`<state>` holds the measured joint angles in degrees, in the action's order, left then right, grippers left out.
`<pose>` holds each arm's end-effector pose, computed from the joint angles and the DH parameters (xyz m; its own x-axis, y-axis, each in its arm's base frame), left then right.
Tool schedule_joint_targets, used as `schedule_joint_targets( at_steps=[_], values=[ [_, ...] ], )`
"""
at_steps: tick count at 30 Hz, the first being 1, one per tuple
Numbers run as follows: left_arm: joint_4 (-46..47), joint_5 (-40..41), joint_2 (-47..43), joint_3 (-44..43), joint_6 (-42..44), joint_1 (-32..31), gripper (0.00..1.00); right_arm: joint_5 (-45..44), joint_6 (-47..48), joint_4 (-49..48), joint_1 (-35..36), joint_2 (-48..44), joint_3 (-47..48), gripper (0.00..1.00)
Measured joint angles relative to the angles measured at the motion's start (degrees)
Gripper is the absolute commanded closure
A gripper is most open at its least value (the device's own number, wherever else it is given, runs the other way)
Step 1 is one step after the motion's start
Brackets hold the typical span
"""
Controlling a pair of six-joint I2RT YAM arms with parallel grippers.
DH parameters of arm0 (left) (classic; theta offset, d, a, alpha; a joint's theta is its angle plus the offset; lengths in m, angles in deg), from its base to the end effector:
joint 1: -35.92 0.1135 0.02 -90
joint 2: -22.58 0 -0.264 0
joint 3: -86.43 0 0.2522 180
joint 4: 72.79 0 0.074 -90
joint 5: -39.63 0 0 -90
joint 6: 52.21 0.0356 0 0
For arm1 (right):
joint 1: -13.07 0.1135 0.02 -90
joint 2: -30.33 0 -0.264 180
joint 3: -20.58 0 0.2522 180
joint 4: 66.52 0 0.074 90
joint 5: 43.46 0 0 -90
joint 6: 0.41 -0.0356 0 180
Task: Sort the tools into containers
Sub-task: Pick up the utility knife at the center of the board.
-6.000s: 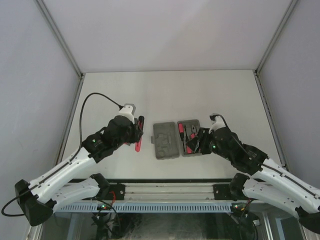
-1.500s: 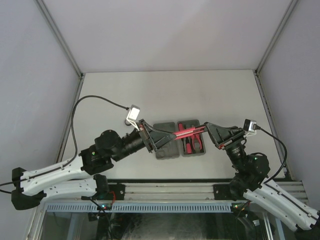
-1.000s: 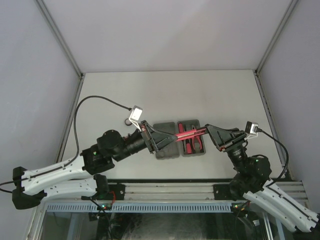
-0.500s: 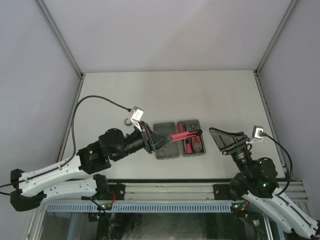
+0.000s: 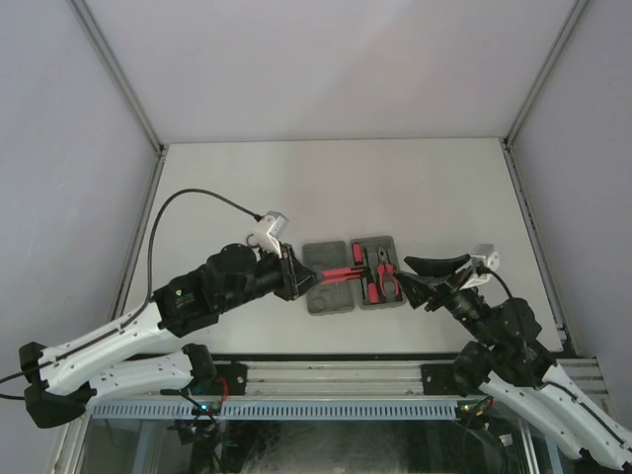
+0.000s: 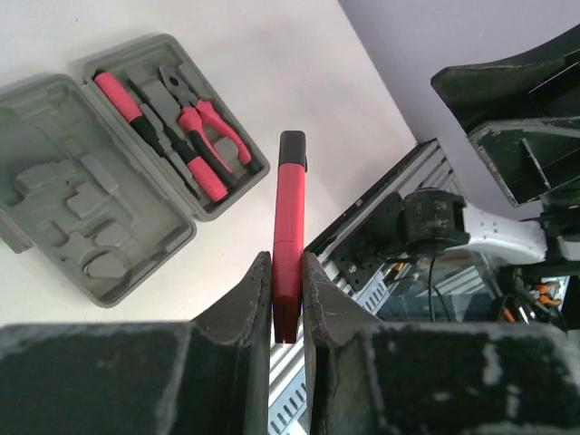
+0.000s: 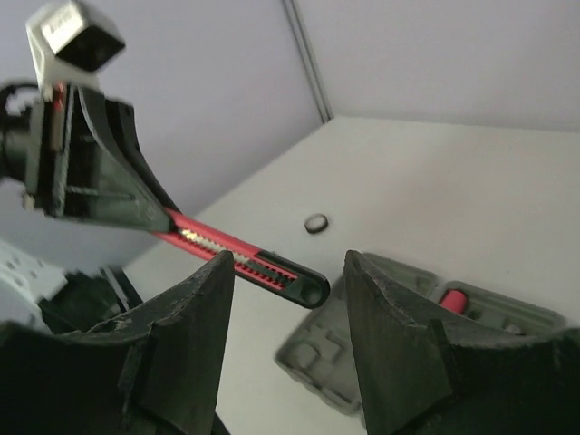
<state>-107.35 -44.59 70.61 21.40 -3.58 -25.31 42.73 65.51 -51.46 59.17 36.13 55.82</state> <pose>0.0941 -0.1639 0.3505 -0.6548 -0.1736 -0.7356 0.5238 0.5973 -0.6073 0.0593 0.0582 0.2913 -0.1179 0.4646 -0.8776 -0.6859 0.6010 0.4103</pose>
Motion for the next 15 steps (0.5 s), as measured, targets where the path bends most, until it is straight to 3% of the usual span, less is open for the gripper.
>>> schedule_joint_targets(
  at_steps=[8,15],
  values=[
    [-3.08,-1.95,2.54,-0.85,1.42,0.26,1.00,5.51,14.05,8.68,0.00,11.32,7.32,0.52],
    [-3.21,-2.80,2.67,-0.83,1.51,0.28,1.00,8.02,16.87,13.35,0.15,19.04,9.55,0.53]
  ],
)
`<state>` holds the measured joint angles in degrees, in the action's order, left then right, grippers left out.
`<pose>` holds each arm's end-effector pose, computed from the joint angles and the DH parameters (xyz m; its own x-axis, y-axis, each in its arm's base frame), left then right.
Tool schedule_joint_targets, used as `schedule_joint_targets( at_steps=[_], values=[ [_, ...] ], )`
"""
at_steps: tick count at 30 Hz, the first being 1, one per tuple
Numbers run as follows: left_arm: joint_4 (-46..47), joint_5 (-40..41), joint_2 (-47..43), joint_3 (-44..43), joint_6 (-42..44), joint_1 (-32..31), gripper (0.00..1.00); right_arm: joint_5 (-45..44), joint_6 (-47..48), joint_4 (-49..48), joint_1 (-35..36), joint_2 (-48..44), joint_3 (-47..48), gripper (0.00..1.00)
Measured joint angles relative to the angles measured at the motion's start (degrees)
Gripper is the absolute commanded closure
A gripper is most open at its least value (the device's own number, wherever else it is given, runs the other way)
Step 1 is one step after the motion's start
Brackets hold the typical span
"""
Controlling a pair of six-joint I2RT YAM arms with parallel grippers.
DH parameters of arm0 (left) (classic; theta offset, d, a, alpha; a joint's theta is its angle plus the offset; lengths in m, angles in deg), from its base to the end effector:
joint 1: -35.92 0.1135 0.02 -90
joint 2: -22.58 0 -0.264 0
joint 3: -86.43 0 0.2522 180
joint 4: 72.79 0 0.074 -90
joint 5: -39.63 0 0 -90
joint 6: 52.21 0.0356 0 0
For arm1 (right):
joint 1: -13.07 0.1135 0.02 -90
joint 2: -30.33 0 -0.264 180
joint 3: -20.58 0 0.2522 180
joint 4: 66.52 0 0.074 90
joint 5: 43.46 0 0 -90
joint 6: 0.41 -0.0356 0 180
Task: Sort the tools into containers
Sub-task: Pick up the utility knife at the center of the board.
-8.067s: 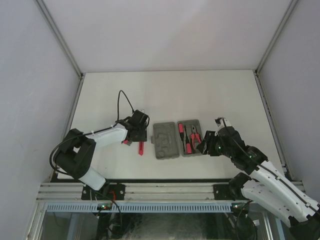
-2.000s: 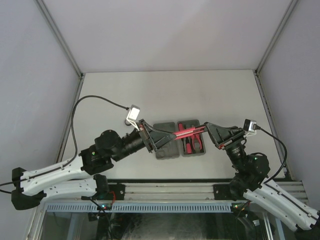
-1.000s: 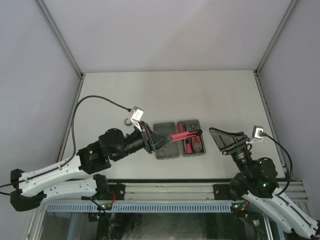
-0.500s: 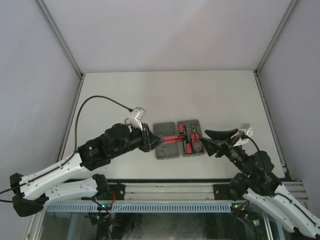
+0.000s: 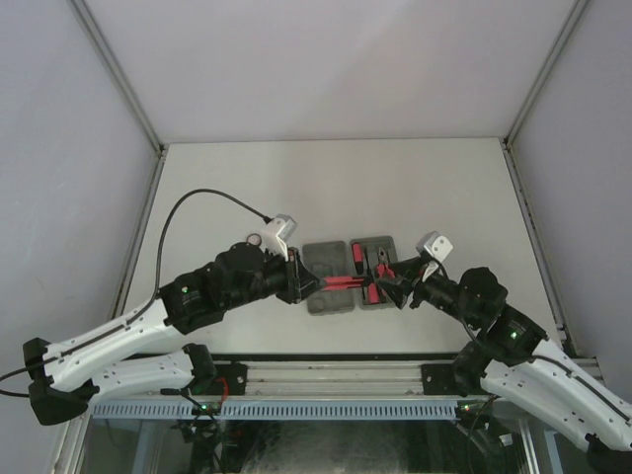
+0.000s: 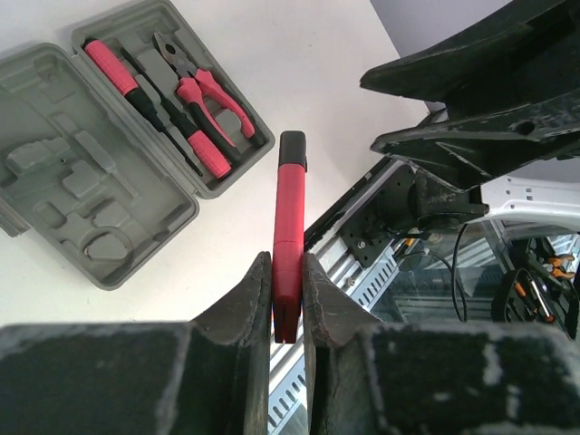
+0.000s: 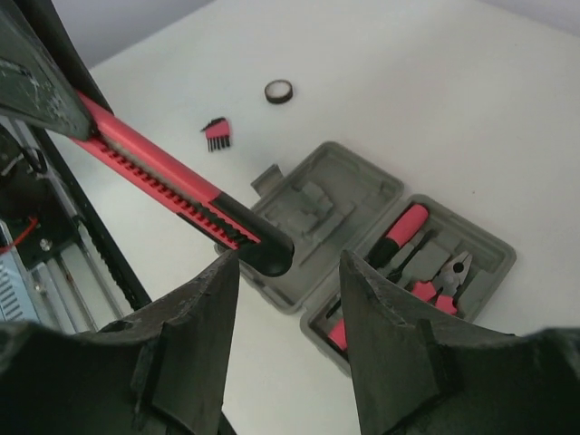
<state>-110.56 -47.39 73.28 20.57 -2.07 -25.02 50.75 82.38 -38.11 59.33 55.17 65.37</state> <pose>0.0975 -0.1716 0.3416 -0.6879 -0.0798 -0.7214 0.5325 0.6199 -0.5763 0.0851 0.0927 0.2943 -0.1976 -0.0255 -0.9799 -0.7519 0.6454 0.1349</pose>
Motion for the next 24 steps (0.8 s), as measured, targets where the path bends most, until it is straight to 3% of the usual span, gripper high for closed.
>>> schedule_joint_targets(
  at_steps=[7,16,24],
  values=[
    [0.52,0.39,-0.55,0.00,0.00,0.00,1.00,0.85,6.08,1.62,2.12,1.90,0.00,0.48],
    [2.45,1.36,-2.73,0.02,1.20,0.00,1.00,-4.74,20.96,0.37,14.75,5.40,0.00,0.40],
    [2.40,0.90,-2.45,0.02,3.04,0.07,1.00,-8.79,32.57,-3.28,18.12,10.32,0.00,0.39]
  ],
)
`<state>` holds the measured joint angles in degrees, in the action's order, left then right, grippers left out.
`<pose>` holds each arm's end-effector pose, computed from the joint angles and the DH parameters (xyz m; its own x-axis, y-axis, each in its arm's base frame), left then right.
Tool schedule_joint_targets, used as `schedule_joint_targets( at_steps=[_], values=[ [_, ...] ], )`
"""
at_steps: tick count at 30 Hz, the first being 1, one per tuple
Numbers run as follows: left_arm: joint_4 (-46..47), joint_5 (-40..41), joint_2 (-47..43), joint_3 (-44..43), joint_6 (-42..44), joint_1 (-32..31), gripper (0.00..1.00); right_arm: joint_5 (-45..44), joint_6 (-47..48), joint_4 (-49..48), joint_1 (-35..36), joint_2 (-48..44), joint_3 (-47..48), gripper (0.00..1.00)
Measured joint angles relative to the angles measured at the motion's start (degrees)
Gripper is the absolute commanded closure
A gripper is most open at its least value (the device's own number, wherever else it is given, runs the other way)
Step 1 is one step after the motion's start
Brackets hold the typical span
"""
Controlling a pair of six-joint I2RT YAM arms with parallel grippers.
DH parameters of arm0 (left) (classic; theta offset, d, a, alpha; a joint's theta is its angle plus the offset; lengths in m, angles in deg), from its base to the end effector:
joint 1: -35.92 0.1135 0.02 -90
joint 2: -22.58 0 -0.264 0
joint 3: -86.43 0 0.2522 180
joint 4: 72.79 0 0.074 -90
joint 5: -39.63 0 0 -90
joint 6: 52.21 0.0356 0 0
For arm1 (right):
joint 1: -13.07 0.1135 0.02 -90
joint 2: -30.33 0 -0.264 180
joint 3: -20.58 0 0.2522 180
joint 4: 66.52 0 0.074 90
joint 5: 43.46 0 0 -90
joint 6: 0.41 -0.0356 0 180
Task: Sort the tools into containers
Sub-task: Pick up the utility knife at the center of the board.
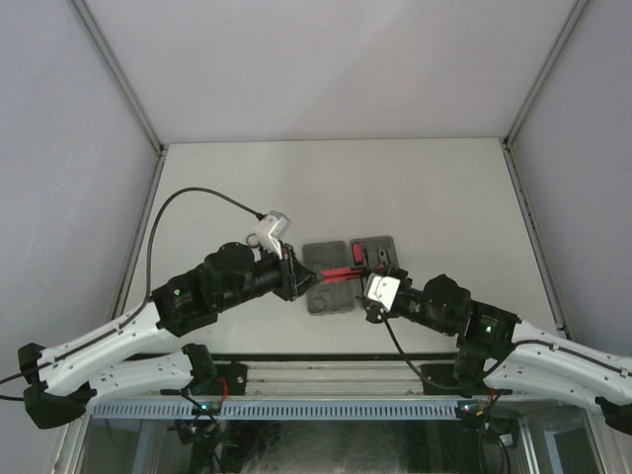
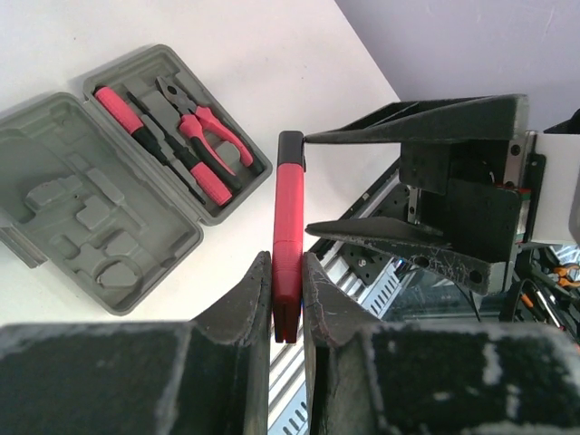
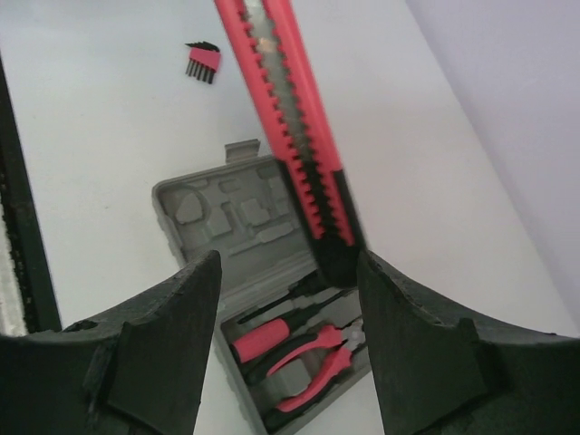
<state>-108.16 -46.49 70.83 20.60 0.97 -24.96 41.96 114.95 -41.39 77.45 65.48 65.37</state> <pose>0.0940 -0.1639 0.3532 -0.6226 -0.1110 -0.7746 0.5835 0.5937 -0.5541 0.0710 0.1415 0.2785 0.2664 -0.4319 -0.8617 -0.8316 0.3490 -0.4320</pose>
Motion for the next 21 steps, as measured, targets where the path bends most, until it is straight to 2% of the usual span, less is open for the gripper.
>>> schedule_joint_targets(
  at_steps=[9,21],
  values=[
    [-0.83,-1.14,1.20,0.00,1.44,0.02,1.00,-2.75,5.44,-1.77,0.26,-0.09,0.00,0.42],
    [-1.70,-3.32,2.12,0.00,2.10,0.00,1.00,-1.62,6.23,0.20,0.28,2.10,0.00,0.46]
  ],
)
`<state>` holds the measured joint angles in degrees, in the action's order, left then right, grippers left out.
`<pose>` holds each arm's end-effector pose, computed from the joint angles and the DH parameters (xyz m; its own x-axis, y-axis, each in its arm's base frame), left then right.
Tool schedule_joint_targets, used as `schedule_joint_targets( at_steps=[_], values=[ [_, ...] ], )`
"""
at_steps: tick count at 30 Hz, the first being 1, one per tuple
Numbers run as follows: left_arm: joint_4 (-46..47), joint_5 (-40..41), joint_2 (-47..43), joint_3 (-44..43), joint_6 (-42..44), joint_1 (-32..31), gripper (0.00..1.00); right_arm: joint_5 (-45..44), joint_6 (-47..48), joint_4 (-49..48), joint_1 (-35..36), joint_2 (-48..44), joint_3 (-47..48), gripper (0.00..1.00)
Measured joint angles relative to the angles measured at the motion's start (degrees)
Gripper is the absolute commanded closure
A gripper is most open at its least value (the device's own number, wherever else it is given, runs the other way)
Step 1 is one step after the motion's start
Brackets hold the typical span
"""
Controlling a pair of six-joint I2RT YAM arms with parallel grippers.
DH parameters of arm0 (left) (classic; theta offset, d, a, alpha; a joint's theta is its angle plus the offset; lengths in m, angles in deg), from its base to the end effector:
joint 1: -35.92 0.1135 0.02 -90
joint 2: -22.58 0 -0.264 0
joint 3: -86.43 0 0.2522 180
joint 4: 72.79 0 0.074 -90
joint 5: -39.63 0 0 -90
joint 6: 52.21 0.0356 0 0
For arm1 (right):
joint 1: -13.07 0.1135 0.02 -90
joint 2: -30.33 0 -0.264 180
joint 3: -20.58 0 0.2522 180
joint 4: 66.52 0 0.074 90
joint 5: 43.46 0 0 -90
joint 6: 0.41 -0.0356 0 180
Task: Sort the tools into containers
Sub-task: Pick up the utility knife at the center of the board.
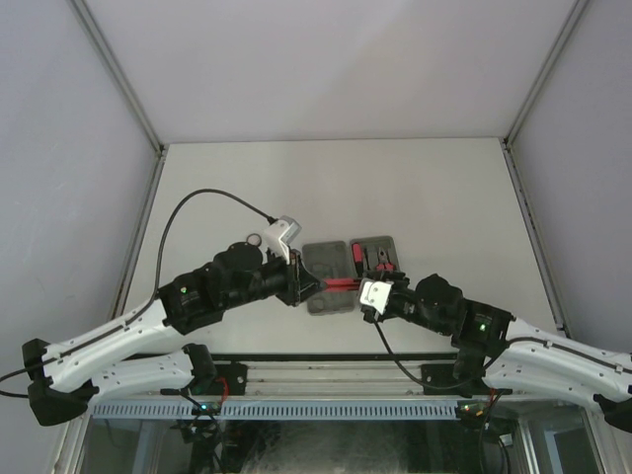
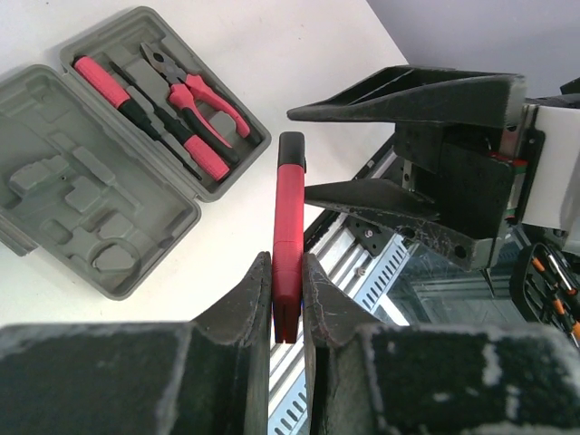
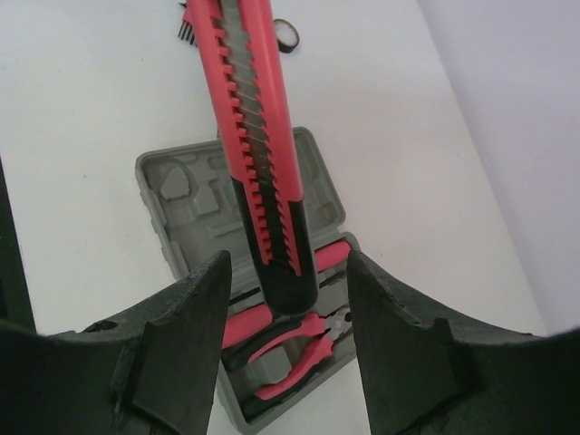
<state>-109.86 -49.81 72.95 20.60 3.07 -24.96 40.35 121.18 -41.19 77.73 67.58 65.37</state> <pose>0.0960 -0.1716 0.3437 -0.6423 -0.0172 -0.7662 0.6123 0.5897 -0.5266 0.0737 0.1466 0.2730 0.3363 -0.5067 -0.7938 -0.7964 0.2968 -0.5269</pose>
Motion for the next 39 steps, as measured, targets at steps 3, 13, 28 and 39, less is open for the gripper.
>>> schedule_joint_targets(
  at_steps=[3,13,28,39],
  values=[
    [0.02,-0.76,0.13,0.00,0.02,0.00,1.00,0.46,0.00,0.50,0.02,0.87,0.00,0.47],
    [0.07,-2.56,0.72,0.00,0.46,0.00,1.00,0.09,0.70,1.33,0.26,2.43,0.00,0.68],
    [1.79,-3.72,1.03,-0.02,0.87,0.15,0.40,-2.19,-2.08,2.58,1.16,0.50,0.00,0.99],
    [3.82,0.07,-1.49,-0.02,0.87,0.15,0.30,-6.60,-17.44,0.11,1.18,1.07,0.00,1.00]
  ],
)
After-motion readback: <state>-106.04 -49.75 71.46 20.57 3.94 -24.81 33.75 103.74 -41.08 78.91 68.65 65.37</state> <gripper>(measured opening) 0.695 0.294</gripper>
